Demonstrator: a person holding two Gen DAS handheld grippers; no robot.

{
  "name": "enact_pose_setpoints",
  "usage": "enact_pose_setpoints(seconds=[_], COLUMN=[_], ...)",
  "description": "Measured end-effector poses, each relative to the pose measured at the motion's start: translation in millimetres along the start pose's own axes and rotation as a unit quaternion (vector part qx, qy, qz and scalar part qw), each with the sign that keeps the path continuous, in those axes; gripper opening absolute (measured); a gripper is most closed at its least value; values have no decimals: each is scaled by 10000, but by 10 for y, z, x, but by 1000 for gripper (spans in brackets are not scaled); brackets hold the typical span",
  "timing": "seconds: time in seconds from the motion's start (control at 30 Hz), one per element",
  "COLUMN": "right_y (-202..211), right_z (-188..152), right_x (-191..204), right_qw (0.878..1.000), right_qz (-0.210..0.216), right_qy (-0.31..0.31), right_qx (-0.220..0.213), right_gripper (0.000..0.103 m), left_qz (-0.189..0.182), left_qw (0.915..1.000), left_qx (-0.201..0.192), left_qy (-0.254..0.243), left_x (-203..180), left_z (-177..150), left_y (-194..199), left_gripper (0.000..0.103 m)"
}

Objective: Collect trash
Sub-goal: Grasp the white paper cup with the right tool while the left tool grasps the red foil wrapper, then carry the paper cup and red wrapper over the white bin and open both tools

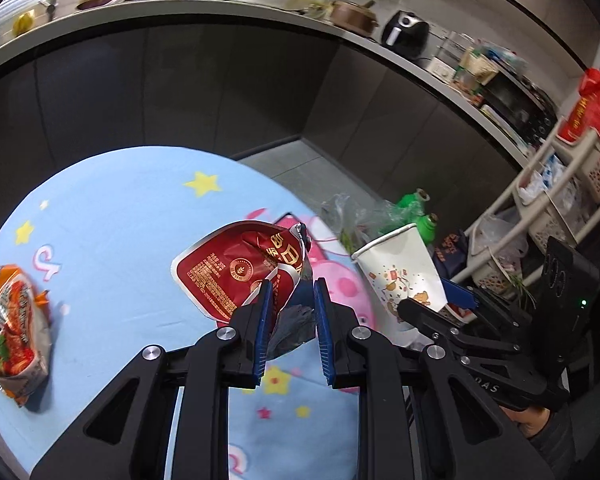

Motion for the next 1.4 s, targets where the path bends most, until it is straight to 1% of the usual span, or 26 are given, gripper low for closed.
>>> enact_pose_setpoints(seconds=[0.13,0.47,0.73,0.93,1.07,1.2,1.4], right_y=[128,272,246,116,39,-13,-146], right_z=[-85,-352,-637,-823,-887,-926,-971], right_x=[-272,-881,-1336,-1548,-1662,-1746,-1842], right_qw=[9996,9953,9894,9860,9842,9831,9824], right_qz=[-195,-635,-964,-1166,-1277,-1293,-1277], right_qy=[-213,-727,-1082,-1137,-1138,-1186,-1190], right_qx=[-53,-58,128,365,465,531,670], right_gripper=[61,61,61,62,62,62,62], left_qz=[-178,-492,-771,-964,-964,-885,-801], left_qw=[9996,9969,9912,9852,9816,9784,9758], left_qx=[42,270,733,1127,1385,1605,1794], left_qy=[-225,-554,-787,-864,-894,-952,-963], left_x=[-312,-812,-1186,-1400,-1493,-1528,-1574], left_z=[17,22,-15,-72,-120,-171,-233], left_y=[-101,-410,-839,-1231,-1509,-1757,-2001], left_gripper=[19,20,20,20,20,21,21])
Point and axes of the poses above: each gripper's, at about its wrist camera, not at the fingertips, and y roughly against the way its jaws point, x to its left, z to its top, the point moved 3 cm from there along -y, roughly the way its jaws point, and after that the axes turned 2 degrees about -x, right-handed, at the moved point
